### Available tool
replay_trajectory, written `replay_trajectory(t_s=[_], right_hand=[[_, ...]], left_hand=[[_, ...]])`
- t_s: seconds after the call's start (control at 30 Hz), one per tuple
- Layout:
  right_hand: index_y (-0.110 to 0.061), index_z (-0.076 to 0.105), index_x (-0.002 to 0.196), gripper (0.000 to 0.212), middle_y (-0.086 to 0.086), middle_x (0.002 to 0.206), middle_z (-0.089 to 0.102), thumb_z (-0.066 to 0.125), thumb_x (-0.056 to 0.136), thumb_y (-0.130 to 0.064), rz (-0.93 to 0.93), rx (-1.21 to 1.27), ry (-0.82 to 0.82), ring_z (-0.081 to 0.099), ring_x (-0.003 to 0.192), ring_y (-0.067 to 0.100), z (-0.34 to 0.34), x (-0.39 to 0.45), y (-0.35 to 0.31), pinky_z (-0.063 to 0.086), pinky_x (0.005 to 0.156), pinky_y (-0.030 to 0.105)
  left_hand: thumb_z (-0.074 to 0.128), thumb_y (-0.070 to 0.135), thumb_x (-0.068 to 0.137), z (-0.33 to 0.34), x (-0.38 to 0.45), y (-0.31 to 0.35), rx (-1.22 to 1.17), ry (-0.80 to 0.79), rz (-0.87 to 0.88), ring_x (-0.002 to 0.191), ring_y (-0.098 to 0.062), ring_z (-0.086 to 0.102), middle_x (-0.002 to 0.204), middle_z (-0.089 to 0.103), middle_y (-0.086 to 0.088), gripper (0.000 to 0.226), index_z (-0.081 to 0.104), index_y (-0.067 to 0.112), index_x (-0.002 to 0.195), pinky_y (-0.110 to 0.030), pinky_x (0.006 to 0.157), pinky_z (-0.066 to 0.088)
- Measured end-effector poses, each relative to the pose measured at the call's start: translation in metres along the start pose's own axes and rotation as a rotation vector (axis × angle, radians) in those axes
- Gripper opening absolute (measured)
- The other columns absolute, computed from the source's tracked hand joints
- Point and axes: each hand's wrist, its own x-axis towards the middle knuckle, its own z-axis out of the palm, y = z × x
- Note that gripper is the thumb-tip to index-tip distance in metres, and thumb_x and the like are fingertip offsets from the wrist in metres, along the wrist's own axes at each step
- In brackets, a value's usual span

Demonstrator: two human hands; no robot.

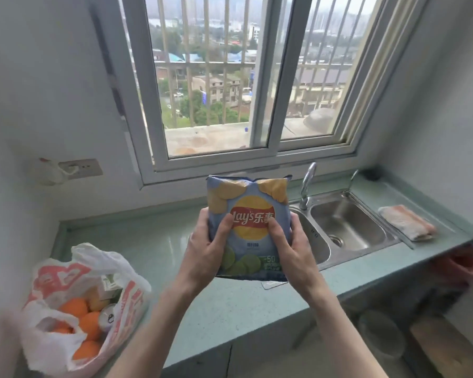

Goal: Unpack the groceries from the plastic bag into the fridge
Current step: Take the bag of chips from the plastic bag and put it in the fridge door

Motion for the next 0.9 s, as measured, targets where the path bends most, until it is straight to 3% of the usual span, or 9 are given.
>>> replay_trajectory(t_s=[0.13, 0.37, 0.47, 0.57, 0.67, 0.8, 0.9], right_hand=[[-0.022, 0.055, 0.127, 0.030, 0.004, 0.119, 0.075, 0.058, 0.102, -0.037, -0.020, -0.021, 0.127, 0.074, 0.107, 0.025, -0.059, -0.025, -0.015, 0.062, 0.087, 0.049], [-0.025, 0.055, 0.129, 0.028, 0.001, 0.122, 0.073, 0.057, 0.103, -0.035, -0.086, -0.057, 0.344, 0.072, 0.112, 0.022, -0.171, -0.090, -0.043, 0.060, 0.093, 0.048], [-0.026, 0.055, 0.133, 0.032, -0.005, 0.125, 0.072, 0.057, 0.103, -0.035, -0.153, -0.095, 0.459, 0.070, 0.116, 0.014, -0.218, -0.126, -0.055, 0.059, 0.097, 0.041], [-0.028, 0.055, 0.136, 0.033, -0.007, 0.128, 0.070, 0.057, 0.104, -0.034, -0.185, -0.128, 0.561, 0.067, 0.121, 0.012, -0.267, -0.162, -0.065, 0.056, 0.103, 0.042], [-0.030, 0.053, 0.139, 0.035, -0.010, 0.132, 0.068, 0.057, 0.104, -0.035, -0.206, -0.161, 0.629, 0.064, 0.125, 0.011, -0.314, -0.198, -0.073, 0.052, 0.106, 0.041], [-0.019, 0.053, 0.141, 0.042, -0.006, 0.131, 0.069, 0.057, 0.103, -0.036, -0.212, -0.192, 0.735, 0.065, 0.122, 0.010, -0.370, -0.248, -0.080, 0.056, 0.102, 0.032], [-0.018, 0.059, 0.129, 0.036, -0.004, 0.124, 0.071, 0.060, 0.101, -0.039, -0.221, -0.230, 0.831, 0.067, 0.119, 0.014, -0.408, -0.283, -0.083, 0.057, 0.099, 0.035]], left_hand=[[0.056, 0.039, 0.102, 0.064, -0.002, 0.008, -0.034, -0.113, 0.015, 0.097, -0.019, 0.077, 0.109, 0.077, 0.001, 0.028, 0.057, 0.019, 0.122, -0.036, 0.075, 0.065], [0.055, 0.037, 0.104, 0.192, -0.031, 0.025, -0.047, -0.300, 0.058, 0.097, -0.021, 0.077, 0.109, 0.078, -0.002, 0.024, 0.058, 0.019, 0.121, -0.045, 0.082, 0.064], [0.056, 0.043, 0.104, 0.249, -0.050, 0.033, 0.014, -0.351, 0.107, 0.094, -0.018, 0.077, 0.104, 0.078, 0.003, 0.020, 0.061, 0.027, 0.116, -0.050, 0.083, 0.063], [0.057, 0.050, 0.102, 0.305, -0.073, 0.041, 0.007, -0.439, 0.120, 0.097, -0.021, 0.077, 0.104, 0.077, 0.004, 0.024, 0.062, 0.030, 0.115, -0.053, 0.086, 0.062], [0.056, 0.055, 0.100, 0.360, -0.102, 0.049, -0.005, -0.503, 0.130, 0.094, -0.019, 0.077, 0.100, 0.078, 0.001, 0.033, 0.062, 0.026, 0.111, -0.046, 0.083, 0.063], [0.055, 0.048, 0.096, 0.424, -0.145, 0.059, -0.075, -0.596, 0.126, 0.090, -0.013, 0.077, 0.099, 0.079, 0.002, 0.036, 0.062, 0.016, 0.111, -0.022, 0.071, 0.059], [0.055, 0.041, 0.100, 0.469, -0.175, 0.061, -0.103, -0.662, 0.136, 0.093, -0.010, 0.077, 0.103, 0.079, 0.007, 0.030, 0.064, 0.017, 0.115, -0.022, 0.074, 0.060]])
